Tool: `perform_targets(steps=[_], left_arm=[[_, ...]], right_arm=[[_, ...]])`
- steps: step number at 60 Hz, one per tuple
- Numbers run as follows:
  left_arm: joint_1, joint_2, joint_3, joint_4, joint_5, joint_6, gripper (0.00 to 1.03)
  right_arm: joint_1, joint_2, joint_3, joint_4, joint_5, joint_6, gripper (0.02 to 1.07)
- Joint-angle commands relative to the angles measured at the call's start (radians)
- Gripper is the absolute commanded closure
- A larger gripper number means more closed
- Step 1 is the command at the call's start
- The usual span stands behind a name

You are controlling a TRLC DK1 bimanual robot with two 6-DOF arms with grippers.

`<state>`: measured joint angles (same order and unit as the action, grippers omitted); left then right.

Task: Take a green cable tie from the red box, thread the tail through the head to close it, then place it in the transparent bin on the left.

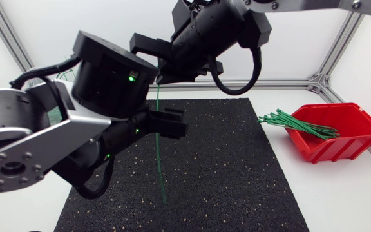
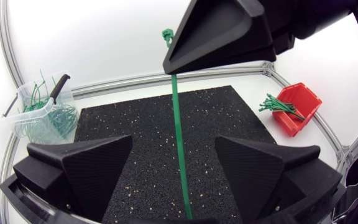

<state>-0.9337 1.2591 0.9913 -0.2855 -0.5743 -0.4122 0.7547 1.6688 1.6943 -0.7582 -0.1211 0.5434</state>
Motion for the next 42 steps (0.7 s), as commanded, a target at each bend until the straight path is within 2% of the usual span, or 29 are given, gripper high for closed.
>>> perform_targets(steps=[1,8,15,19,23,30,37,42], left_arm=[[-0.011,0.023,0.033,0.026,-0.044,-0.014,0.18],[-0.013,0.029,0.035,0.037,-0.064,-0.014,0.23],[-0.025,0.040,0.033,0.045,-0.105,-0.014,0.33],[-0.034,0.039,0.026,0.052,-0.124,-0.017,0.44],[-0.047,0.039,0.021,0.054,-0.157,-0.017,0.50],[-0.047,0.039,0.020,0.057,-0.159,-0.023,0.64],[-0.048,0.040,0.020,0.059,-0.157,-0.022,0.70],[-0.048,0.043,0.018,0.059,-0.157,-0.025,0.70]], right_arm=[[0.008,0.000,0.010,-0.010,0.017,0.030,1.01],[0.008,-0.003,0.008,-0.010,0.021,0.033,1.01],[0.008,-0.003,0.011,-0.010,0.037,0.044,1.01],[0.008,-0.003,0.011,-0.010,0.041,0.047,1.01],[0.006,-0.004,0.010,-0.012,0.040,0.052,1.01],[0.008,-0.006,0.008,-0.012,0.046,0.052,1.01],[0.008,-0.009,0.007,-0.012,0.049,0.052,1.01],[0.008,-0.009,0.005,-0.015,0.052,0.055,1.01]])
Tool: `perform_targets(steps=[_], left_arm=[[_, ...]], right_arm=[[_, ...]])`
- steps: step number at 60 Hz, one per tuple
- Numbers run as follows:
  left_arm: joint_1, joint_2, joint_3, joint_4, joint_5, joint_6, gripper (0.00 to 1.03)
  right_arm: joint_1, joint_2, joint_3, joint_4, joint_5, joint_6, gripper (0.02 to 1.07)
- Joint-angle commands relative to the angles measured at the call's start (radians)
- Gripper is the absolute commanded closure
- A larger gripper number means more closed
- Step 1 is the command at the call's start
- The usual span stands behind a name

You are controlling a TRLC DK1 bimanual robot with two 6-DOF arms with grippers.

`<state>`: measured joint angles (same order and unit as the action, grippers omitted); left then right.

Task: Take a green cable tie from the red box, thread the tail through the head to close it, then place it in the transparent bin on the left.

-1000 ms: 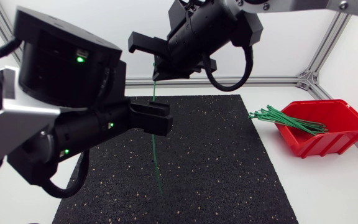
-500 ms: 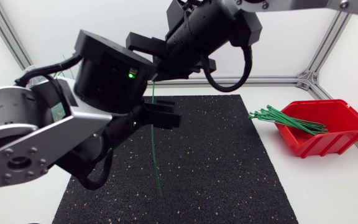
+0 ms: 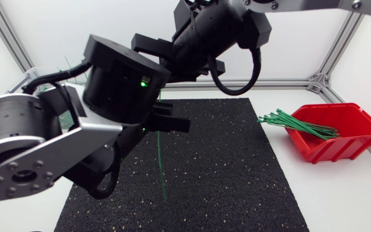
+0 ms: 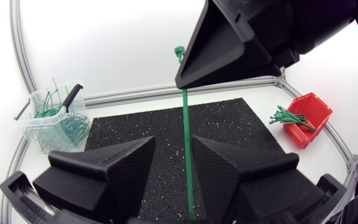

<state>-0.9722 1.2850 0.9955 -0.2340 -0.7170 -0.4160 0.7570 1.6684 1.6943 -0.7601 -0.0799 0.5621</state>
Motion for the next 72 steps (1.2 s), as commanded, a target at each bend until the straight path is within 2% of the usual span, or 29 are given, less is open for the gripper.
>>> perform_targets(steps=[1,12,25,52,57,60,64,72], left_arm=[[-0.010,0.017,0.014,0.007,-0.015,-0.021,0.70],[-0.006,0.025,0.015,0.007,-0.016,-0.026,0.74],[0.010,0.023,0.015,0.007,-0.016,-0.032,0.99],[0.007,-0.021,-0.017,0.018,-0.015,-0.023,0.99],[0.010,-0.052,-0.034,0.021,-0.012,-0.021,0.99],[0.012,-0.072,-0.049,0.025,0.005,-0.004,0.99],[0.018,-0.105,-0.080,0.048,0.044,0.019,0.99],[0.089,-0.177,-0.155,0.093,0.203,0.054,0.99]], right_arm=[[0.005,-0.009,0.005,-0.015,0.011,0.036,1.01],[0.008,-0.016,-0.001,-0.018,0.011,0.036,1.01],[0.018,-0.024,-0.007,-0.016,0.035,0.036,1.01],[0.021,-0.036,-0.016,-0.008,0.058,0.024,1.01],[0.018,-0.055,-0.035,0.012,0.057,0.009,0.98],[0.010,-0.070,-0.048,0.030,0.048,-0.005,0.97],[-0.002,-0.093,-0.067,0.050,0.028,-0.030,0.89],[-0.039,-0.145,-0.119,0.082,-0.026,-0.070,0.76]])
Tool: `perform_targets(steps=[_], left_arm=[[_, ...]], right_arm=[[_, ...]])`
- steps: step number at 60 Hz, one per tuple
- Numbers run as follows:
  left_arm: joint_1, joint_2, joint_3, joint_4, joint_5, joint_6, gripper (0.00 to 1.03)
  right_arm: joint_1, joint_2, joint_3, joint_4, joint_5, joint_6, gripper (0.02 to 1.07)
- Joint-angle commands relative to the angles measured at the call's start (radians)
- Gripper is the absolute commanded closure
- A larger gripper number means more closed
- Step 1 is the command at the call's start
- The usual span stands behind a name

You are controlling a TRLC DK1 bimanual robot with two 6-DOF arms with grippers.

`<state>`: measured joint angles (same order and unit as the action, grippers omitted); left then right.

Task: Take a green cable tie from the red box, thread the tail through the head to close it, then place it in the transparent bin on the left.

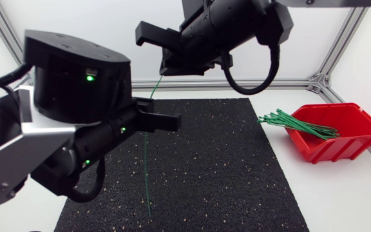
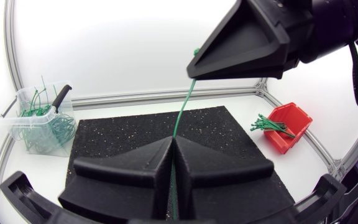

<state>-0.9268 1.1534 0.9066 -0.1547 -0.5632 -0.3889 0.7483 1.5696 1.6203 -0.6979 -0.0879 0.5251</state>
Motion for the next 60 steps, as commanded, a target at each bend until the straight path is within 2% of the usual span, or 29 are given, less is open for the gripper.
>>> perform_targets(steps=[1,11,17,26,30,34,39,48,60], left_arm=[[0.052,-0.057,-0.078,0.018,0.072,0.033,0.99],[0.164,-0.167,-0.212,0.122,0.316,0.079,0.99],[0.204,-0.212,-0.272,0.173,0.405,0.087,0.99],[0.218,-0.296,-0.362,0.279,0.517,0.087,0.99],[0.235,-0.311,-0.382,0.310,0.582,0.078,0.99],[0.255,-0.319,-0.399,0.339,0.657,0.068,0.99],[0.272,-0.319,-0.411,0.376,0.724,0.047,0.99],[0.284,-0.313,-0.436,0.449,0.812,0.007,0.99],[0.310,-0.304,-0.440,0.504,0.911,-0.059,0.99]], right_arm=[[-0.036,-0.052,-0.054,0.024,-0.032,-0.039,0.74],[-0.118,-0.138,-0.138,0.072,-0.151,-0.091,0.67],[-0.167,-0.184,-0.189,0.110,-0.222,-0.125,0.67],[-0.233,-0.206,-0.249,0.161,-0.389,-0.189,0.67],[-0.251,-0.200,-0.264,0.161,-0.455,-0.232,0.54],[-0.262,-0.189,-0.281,0.172,-0.518,-0.309,0.50],[-0.271,-0.174,-0.293,0.175,-0.575,-0.381,0.40],[-0.277,-0.141,-0.313,0.176,-0.671,-0.516,0.40],[-0.251,-0.132,-0.369,0.206,-0.802,-0.570,0.40]])
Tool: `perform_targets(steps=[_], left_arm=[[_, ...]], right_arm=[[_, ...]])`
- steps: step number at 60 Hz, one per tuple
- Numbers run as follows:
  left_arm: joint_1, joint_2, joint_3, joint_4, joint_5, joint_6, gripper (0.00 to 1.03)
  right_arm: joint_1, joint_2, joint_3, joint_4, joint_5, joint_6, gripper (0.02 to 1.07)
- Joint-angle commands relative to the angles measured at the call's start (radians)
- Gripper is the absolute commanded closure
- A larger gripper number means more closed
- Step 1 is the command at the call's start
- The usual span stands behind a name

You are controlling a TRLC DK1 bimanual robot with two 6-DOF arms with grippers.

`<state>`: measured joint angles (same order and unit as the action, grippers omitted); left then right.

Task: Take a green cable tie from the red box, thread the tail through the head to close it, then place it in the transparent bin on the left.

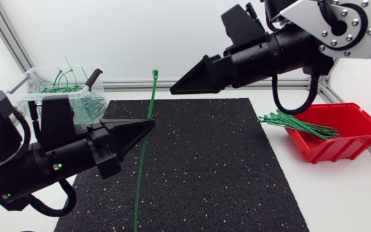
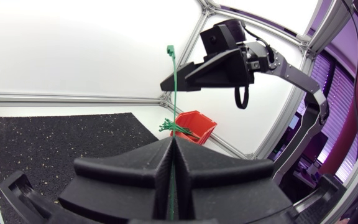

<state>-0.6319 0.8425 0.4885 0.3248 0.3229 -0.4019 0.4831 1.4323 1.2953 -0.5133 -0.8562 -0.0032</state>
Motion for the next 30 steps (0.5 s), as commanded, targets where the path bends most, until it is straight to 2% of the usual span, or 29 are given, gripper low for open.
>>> perform_targets(steps=[1,11,18,23,30], left_arm=[[0.015,0.010,-0.021,0.026,0.028,-0.048,0.99],[0.034,0.024,-0.024,0.049,0.068,-0.071,0.99],[0.037,0.027,-0.024,0.054,0.070,-0.077,0.99],[0.037,0.029,-0.025,0.054,0.071,-0.078,0.99],[0.035,0.027,-0.028,0.054,0.076,-0.084,0.99]], right_arm=[[0.020,0.002,-0.051,0.036,-0.038,-0.041,0.40],[0.091,-0.016,-0.090,0.068,-0.041,-0.116,0.40],[0.117,-0.003,-0.088,0.085,-0.078,-0.126,0.41],[0.130,0.008,-0.080,0.099,-0.081,-0.129,0.48],[0.141,0.020,-0.064,0.108,-0.081,-0.123,0.48]])
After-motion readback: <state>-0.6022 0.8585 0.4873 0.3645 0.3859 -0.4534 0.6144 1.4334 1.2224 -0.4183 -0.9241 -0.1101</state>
